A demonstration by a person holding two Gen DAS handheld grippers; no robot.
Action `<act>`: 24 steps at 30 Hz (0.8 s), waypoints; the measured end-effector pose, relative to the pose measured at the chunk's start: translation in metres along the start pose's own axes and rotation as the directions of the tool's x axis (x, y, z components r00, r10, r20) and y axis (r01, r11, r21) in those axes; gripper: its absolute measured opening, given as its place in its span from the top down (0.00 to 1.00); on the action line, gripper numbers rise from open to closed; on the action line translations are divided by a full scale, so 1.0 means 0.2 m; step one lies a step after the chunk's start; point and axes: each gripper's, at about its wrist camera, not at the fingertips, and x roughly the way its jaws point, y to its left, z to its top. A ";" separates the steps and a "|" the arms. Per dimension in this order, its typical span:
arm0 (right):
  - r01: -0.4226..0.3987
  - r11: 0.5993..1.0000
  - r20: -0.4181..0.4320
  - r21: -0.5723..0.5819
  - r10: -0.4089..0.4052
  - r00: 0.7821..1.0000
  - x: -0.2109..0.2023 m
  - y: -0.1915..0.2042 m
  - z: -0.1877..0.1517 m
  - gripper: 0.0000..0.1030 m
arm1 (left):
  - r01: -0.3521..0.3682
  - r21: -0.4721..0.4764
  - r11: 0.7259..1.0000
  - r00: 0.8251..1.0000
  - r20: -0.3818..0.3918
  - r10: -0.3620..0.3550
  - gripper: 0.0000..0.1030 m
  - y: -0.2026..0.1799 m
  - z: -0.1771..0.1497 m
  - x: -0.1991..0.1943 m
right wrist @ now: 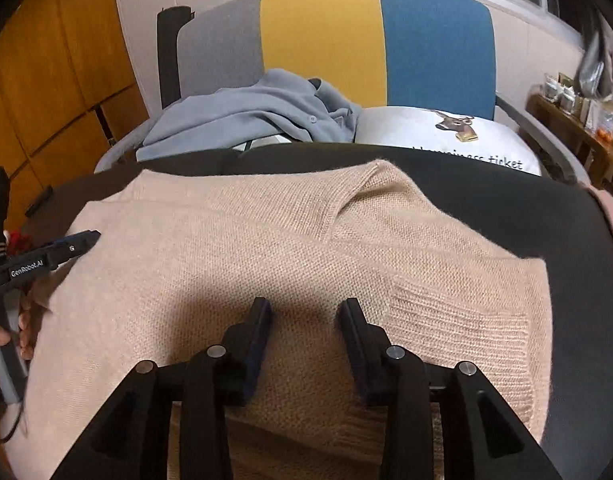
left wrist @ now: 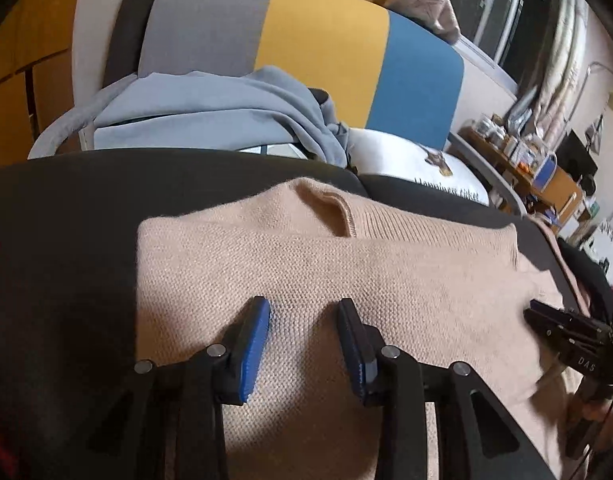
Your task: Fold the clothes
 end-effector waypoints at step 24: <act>-0.220 0.864 0.039 0.452 0.228 0.973 -0.93 -0.60 -0.78 0.35 | 0.021 -0.145 0.989 1.000 0.005 -0.021 0.65 0.26 -0.55 -0.76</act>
